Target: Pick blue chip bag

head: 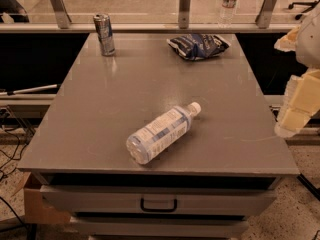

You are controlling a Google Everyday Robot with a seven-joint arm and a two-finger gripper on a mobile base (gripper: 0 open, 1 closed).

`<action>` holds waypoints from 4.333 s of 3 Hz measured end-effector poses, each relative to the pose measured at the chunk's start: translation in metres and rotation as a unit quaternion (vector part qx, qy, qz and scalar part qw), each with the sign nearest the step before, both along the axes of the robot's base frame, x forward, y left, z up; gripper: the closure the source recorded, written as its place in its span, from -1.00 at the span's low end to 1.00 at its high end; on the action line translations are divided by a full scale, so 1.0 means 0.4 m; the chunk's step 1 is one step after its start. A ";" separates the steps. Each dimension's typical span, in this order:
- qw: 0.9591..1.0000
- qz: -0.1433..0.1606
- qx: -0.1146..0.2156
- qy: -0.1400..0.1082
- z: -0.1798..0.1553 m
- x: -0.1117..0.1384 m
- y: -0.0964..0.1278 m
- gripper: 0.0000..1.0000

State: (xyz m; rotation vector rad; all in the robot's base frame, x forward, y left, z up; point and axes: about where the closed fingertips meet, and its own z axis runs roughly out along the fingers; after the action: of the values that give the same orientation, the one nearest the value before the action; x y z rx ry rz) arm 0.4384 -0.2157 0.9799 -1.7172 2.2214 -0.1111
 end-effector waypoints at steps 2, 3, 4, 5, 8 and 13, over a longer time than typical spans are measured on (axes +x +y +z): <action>1.000 -0.011 0.017 -0.012 -0.005 0.056 -0.018 -1.00; 0.998 -0.032 0.045 -0.035 -0.025 0.188 -0.045 -1.00; 0.991 -0.068 0.071 -0.085 -0.044 0.341 -0.072 -1.00; 0.991 -0.071 0.074 -0.089 -0.044 0.347 -0.069 -1.00; 0.960 -0.125 0.190 -0.162 -0.091 0.653 -0.011 -1.00; 0.917 -0.179 0.332 -0.130 -0.290 0.984 0.130 -1.00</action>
Offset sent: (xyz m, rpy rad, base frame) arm 0.0904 -0.0309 -0.0123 0.1340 -0.0791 -0.0849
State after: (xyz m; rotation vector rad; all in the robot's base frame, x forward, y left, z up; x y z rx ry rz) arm 0.8319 -0.1635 0.8639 -0.8744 2.0175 0.2853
